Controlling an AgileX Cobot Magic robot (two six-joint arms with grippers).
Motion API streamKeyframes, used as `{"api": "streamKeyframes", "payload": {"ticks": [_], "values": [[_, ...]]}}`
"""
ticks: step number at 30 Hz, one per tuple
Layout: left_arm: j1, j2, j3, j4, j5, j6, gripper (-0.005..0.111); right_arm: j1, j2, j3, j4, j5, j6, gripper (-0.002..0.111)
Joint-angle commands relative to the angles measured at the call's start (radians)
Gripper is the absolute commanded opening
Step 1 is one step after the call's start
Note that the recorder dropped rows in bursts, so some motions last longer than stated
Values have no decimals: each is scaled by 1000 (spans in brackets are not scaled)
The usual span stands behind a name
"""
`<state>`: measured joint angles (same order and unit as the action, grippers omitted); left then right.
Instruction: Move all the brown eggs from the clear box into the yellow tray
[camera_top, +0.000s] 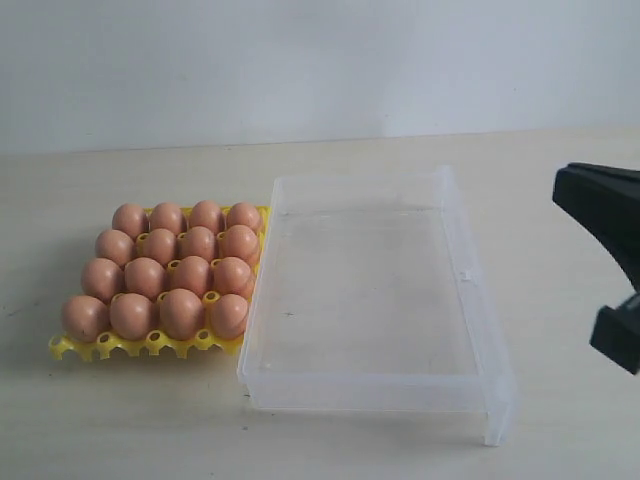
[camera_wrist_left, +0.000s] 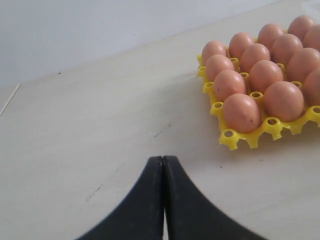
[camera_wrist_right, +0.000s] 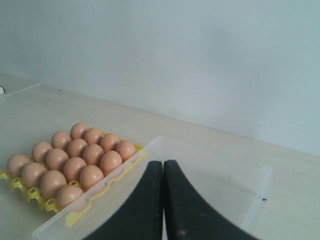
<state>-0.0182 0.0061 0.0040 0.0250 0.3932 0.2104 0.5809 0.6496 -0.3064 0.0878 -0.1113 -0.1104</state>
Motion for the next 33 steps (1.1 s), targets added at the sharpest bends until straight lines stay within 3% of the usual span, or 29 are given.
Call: {"api": "streamKeyframes", "payload": {"ticks": [1,16,33], "values": [[-2,-6,-4,0,-5,-5,0,-7,-105,53,-22,119,9,0],[-2,-6,-4,0,-5,-5,0,-15,-345,240,-34,175,9,0],[-2,-6,-4,0,-5,-5,0,-398,-648,300,-44,166,7,0]]}}
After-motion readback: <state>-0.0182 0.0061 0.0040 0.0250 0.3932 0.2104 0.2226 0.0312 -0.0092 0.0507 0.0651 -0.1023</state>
